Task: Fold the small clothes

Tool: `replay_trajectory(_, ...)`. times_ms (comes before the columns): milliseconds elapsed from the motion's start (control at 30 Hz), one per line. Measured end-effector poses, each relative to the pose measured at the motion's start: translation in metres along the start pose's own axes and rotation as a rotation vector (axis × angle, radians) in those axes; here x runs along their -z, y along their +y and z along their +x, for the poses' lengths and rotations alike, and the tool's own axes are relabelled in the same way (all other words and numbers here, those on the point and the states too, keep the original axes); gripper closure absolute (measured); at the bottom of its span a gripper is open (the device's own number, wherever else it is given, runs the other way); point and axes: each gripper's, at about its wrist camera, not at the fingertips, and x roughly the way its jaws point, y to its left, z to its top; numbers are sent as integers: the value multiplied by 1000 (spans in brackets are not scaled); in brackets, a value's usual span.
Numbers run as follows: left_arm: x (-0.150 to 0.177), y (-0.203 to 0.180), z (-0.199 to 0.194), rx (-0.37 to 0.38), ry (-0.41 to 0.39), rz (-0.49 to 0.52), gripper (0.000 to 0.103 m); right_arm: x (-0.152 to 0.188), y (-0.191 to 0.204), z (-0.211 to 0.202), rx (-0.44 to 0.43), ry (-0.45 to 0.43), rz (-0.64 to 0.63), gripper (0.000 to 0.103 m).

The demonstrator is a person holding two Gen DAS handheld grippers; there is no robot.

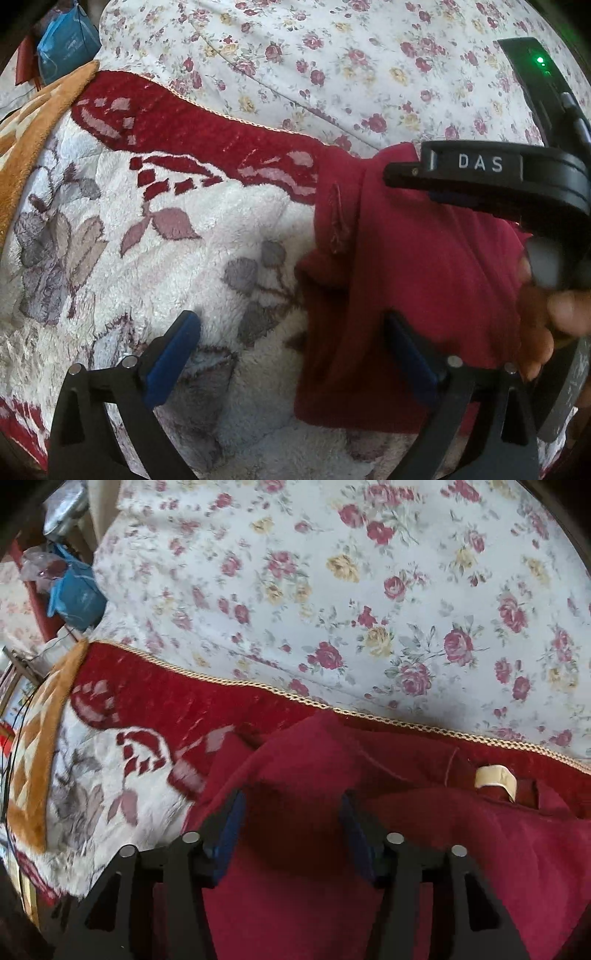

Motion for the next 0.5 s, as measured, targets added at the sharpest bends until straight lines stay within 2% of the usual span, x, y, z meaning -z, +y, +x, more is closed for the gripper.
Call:
replay_trajectory(167, 1, -1, 0, -2, 0, 1, 3, -4, 9, 19, 7, 27, -8, 41)
replay_trajectory(233, 1, -1, -1, 1, 4, -7, 2, -6, 7, 30, -26, 64, 5, 26)
replay_trajectory(300, -1, 0, 0, 9, 9, -15, 2, -7, 7, 28, -43, 65, 9, 25)
replay_trajectory(367, -3, 2, -1, 25, 13, -25, 2, -4, 5, 16, -68, 60, 21, 25)
replay_trajectory(500, -7, 7, -5, 59, 4, -62, 2, 22, -15, -42, -107, 23, 27, 24)
